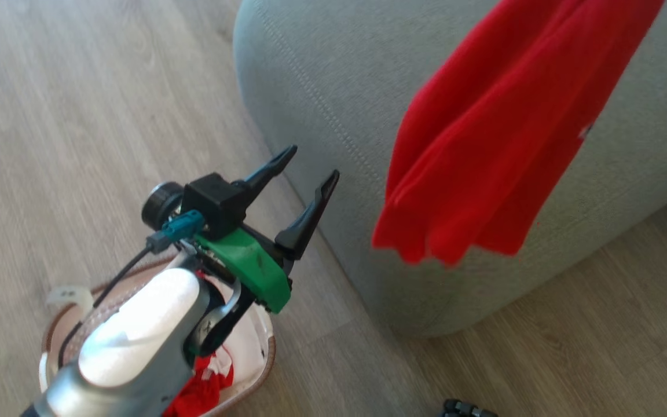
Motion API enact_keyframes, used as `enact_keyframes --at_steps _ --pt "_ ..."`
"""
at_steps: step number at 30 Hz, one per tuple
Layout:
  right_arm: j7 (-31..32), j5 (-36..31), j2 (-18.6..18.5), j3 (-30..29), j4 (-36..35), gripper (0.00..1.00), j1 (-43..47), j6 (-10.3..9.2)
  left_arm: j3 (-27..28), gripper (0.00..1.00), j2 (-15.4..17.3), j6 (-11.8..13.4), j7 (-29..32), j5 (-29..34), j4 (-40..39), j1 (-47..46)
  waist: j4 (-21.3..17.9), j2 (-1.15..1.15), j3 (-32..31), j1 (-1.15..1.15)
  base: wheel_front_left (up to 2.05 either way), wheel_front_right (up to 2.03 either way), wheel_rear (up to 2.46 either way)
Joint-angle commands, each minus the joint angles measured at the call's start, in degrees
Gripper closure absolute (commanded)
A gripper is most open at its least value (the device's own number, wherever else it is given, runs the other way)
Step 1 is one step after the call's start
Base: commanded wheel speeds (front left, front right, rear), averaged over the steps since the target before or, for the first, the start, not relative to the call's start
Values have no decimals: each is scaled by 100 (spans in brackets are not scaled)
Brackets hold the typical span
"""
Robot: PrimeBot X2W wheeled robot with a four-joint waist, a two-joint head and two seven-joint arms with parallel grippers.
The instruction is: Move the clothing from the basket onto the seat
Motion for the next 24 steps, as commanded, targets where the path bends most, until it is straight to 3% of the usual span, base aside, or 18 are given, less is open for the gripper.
enact_keyframes --at_steps 1,8,15,24 --pt "2 94 -208 16 47 100 -268 -2 185 0 165 -23 21 64 -213 -335 174 0 188 -1 0 0 0" --pt "-62 450 -796 204 1345 100 -1317 -2 165 0 252 -73 163 116 -313 -556 491 0 642 -1 0 0 0" --pt "-120 725 -1114 647 2654 100 -1958 -2 138 0 296 -118 306 191 -421 -830 770 0 1145 -1 0 0 0" --pt "-244 1032 -740 1126 3737 100 -1636 -2 125 0 329 -128 352 226 -428 -986 930 0 1503 -1 0 0 0"
